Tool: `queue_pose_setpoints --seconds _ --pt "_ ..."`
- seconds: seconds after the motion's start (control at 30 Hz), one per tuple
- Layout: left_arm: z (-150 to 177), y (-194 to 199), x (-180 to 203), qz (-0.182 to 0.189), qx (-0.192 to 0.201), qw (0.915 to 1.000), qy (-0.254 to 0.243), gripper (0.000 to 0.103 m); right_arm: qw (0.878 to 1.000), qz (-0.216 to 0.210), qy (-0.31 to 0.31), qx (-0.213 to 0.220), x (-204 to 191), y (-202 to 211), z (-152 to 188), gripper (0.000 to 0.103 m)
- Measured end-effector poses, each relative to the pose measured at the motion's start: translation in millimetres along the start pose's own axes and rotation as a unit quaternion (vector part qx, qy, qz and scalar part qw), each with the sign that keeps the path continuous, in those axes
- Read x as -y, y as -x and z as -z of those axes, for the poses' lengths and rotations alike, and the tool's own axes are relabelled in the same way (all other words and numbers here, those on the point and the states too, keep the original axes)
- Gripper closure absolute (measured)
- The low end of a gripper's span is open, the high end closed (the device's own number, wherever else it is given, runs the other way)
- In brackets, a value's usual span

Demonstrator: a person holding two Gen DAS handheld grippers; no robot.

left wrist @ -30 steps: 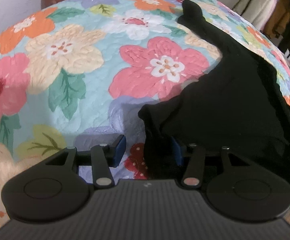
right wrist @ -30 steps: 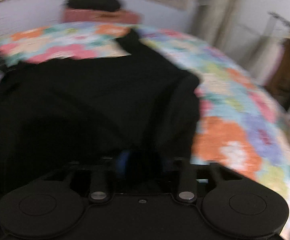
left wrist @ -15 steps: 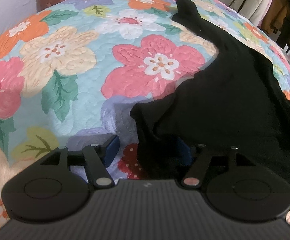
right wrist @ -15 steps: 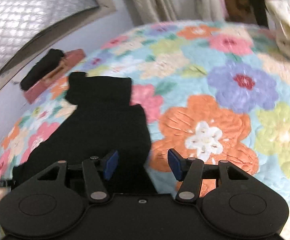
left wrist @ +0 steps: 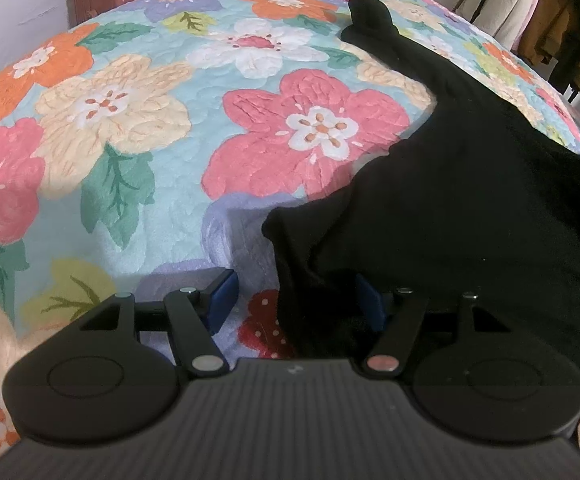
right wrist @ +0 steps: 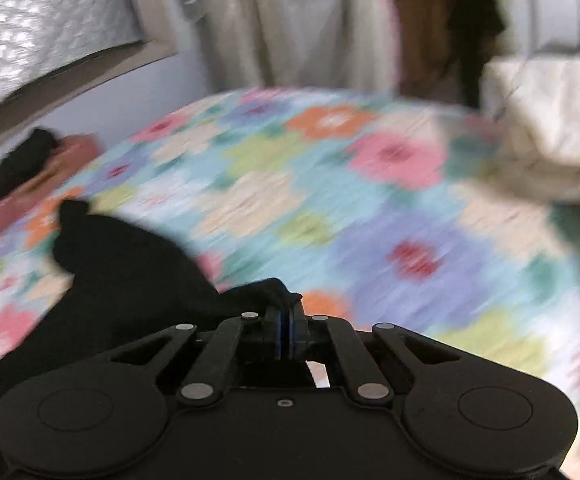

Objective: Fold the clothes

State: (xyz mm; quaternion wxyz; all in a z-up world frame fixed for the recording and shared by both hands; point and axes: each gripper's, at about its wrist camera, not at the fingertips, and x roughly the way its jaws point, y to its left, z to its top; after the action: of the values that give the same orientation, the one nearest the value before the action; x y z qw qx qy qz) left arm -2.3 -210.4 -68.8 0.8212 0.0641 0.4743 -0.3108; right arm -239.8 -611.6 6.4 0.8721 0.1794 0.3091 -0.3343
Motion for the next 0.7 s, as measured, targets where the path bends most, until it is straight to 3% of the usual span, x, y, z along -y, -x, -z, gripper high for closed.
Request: queue_pose_setpoints --seconds 0.2,0.33,0.4,0.47,0.5,0.7 --pt "3 0 5 -0.008 0.005 0.9997 -0.021 0.036 0.998 0.055 -0.009 0.025 27 -24 -16 0.099" --pt "3 0 7 -0.01 0.005 0.9997 -0.023 0.034 0.998 0.046 -0.003 -0.034 31 -55 -13 0.088" --pt "2 0 8 -0.012 0.004 0.9998 -0.016 0.032 0.996 0.033 -0.076 -0.037 36 -36 -4 0.079" --pt "1 0 8 -0.009 0.001 0.9999 -0.01 0.028 0.99 -0.027 -0.136 -0.021 40 -7 10 0.059" --pt "0 0 7 -0.006 -0.002 0.9999 -0.007 0.028 0.987 -0.051 -0.152 -0.012 41 9 18 0.056" --pt "4 21 7 -0.006 -0.004 1.0 0.0 0.028 0.989 -0.082 -0.118 -0.033 36 79 66 0.053"
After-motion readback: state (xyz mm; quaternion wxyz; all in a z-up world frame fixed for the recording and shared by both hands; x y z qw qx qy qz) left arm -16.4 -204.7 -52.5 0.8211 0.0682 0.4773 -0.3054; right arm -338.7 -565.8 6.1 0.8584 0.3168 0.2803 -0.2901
